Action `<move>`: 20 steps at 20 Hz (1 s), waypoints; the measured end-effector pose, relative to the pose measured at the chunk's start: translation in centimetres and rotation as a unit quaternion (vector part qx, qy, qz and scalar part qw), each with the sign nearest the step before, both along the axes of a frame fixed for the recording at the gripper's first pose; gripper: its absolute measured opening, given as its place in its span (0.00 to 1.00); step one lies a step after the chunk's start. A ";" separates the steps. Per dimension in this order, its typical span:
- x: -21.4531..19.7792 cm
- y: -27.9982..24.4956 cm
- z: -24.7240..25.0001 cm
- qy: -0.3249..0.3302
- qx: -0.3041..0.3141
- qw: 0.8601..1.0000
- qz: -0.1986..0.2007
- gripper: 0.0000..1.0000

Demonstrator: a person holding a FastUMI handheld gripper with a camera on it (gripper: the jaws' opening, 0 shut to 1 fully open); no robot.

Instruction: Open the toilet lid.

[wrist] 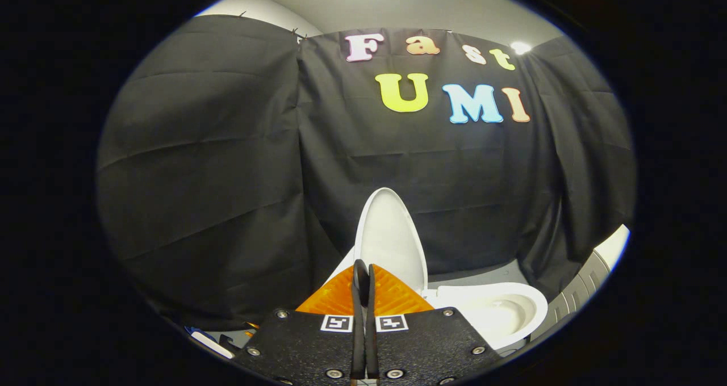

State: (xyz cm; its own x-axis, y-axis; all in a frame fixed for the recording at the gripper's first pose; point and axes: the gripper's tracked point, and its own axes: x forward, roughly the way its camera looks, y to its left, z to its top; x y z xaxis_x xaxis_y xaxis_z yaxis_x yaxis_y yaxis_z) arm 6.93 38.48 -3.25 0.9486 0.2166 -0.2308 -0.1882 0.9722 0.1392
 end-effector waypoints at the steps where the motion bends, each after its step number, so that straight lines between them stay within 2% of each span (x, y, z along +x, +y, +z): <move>1: 0.0 0.4 -0.1 0.003 0.005 1.000 0.002 0.00; 14: 0.3 2.1 -0.3 0.002 -0.002 1.000 0.014 0.01; 16: 0.2 1.6 -0.1 -0.002 0.003 1.000 0.015 0.08; 17: 0.2 1.5 -0.1 0.004 0.010 1.000 0.021 0.08; 18: -0.1 1.2 -0.1 0.005 0.023 0.999 0.028 0.15; 20: -0.3 1.6 0.8 0.013 0.088 0.994 0.058 0.29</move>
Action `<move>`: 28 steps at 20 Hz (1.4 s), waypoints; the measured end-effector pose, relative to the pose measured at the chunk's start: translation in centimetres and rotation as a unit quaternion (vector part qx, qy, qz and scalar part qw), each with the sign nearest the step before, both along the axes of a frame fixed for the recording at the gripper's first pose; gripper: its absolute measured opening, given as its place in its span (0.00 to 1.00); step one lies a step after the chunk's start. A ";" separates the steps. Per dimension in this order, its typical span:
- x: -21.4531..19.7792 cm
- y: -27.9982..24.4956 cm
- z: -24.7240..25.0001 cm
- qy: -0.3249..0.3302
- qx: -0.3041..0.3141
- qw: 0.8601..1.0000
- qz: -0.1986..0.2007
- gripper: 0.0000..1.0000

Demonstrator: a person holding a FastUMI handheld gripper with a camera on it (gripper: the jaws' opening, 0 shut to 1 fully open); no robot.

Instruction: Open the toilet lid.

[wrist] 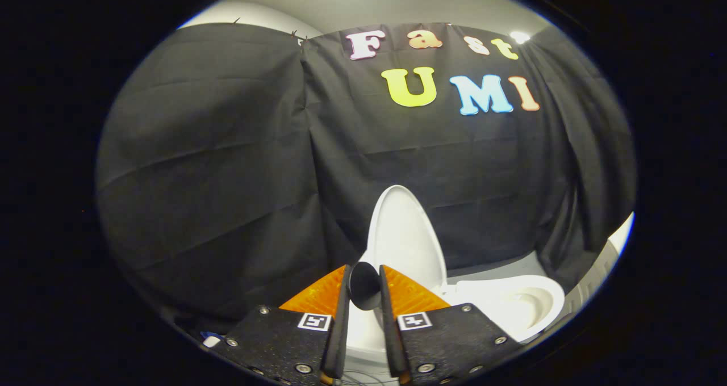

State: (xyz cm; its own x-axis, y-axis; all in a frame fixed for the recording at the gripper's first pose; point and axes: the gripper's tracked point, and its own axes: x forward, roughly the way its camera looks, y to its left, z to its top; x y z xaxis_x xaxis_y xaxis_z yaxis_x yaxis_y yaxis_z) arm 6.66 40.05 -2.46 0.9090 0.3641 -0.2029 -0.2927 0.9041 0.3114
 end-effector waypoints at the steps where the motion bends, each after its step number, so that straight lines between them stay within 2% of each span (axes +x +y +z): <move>1: -0.2 -0.4 1.0 -0.003 0.038 0.999 0.003 0.34; 4: -0.9 -4.1 4.4 -0.024 0.102 0.994 -0.019 0.65; 7: -2.9 -7.4 7.1 -0.065 0.114 0.991 -0.024 0.95; 12: -4.7 -16.9 10.9 -0.126 0.089 0.986 -0.058 0.95; 18: -5.3 -28.8 10.9 -0.157 -0.021 0.983 -0.095 0.95; 24: -5.1 -39.2 11.6 -0.189 -0.068 0.972 -0.119 0.95; 28: -5.6 -44.2 11.2 -0.186 -0.082 0.971 -0.126 0.95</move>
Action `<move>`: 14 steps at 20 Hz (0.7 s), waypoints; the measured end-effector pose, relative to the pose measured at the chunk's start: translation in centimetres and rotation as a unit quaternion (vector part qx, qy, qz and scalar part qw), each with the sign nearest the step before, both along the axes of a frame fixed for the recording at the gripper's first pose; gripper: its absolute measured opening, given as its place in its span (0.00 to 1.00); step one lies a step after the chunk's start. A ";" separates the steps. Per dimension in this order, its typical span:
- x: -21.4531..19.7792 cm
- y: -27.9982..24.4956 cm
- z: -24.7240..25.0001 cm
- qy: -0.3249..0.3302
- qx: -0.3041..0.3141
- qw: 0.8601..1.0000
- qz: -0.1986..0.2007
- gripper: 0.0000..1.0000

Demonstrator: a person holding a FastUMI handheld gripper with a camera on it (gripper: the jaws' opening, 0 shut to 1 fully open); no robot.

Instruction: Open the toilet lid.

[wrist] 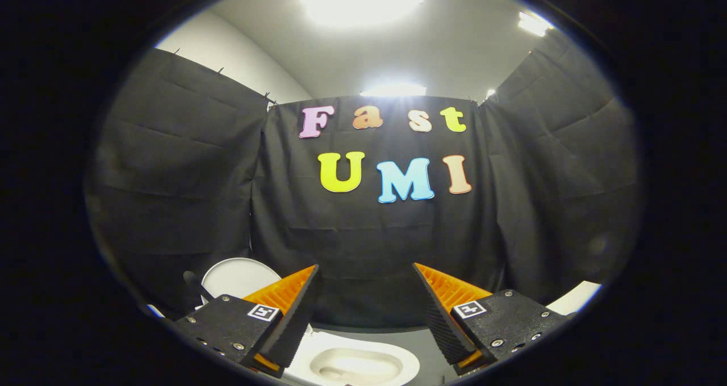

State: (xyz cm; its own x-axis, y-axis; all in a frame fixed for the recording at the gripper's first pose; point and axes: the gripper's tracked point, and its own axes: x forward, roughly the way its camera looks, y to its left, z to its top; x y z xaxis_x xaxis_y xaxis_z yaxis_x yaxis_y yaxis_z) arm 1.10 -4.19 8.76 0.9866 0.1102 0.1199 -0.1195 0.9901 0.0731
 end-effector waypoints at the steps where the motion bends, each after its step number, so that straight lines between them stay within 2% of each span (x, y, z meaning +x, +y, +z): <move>1: -0.2 -0.6 0.3 -0.010 0.006 1.000 0.006 0.95; 4: 0.2 -2.6 -0.7 -0.007 0.037 0.999 0.016 0.95; 7: 0.3 -5.9 -1.4 -0.007 0.063 0.998 -0.015 0.96; 11: 0.5 -8.7 -2.7 0.009 0.047 0.997 -0.056 0.96; 14: 0.4 -9.0 -2.8 0.012 0.057 0.997 -0.059 0.96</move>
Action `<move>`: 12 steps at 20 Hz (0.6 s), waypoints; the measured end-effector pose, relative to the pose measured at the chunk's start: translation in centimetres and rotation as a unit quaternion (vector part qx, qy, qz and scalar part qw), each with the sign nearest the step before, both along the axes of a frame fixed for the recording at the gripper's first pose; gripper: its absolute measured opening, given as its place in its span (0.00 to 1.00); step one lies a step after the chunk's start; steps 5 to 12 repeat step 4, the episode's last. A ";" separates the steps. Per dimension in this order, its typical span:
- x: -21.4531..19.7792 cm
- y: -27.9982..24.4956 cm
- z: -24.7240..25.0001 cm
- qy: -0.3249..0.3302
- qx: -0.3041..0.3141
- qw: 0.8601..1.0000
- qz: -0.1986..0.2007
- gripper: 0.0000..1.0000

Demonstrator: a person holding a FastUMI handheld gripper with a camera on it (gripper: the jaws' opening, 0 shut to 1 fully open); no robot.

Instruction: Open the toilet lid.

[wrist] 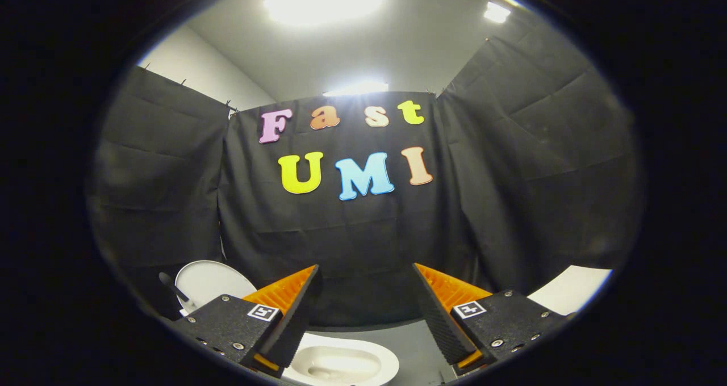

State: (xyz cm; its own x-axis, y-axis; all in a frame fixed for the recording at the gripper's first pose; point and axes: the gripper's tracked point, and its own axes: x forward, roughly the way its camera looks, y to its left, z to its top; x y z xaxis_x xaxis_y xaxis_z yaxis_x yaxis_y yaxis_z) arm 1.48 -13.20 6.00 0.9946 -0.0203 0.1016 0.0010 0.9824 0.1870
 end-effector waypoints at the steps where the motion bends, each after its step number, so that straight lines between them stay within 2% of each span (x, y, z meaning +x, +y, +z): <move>1: 0.1 -0.2 -0.1 0.001 -0.002 1.000 -0.002 0.96; 4: 0.3 -0.4 -0.7 0.011 -0.020 1.000 -0.002 0.95; 12: 0.3 -0.4 -0.7 0.011 -0.020 1.000 -0.002 0.95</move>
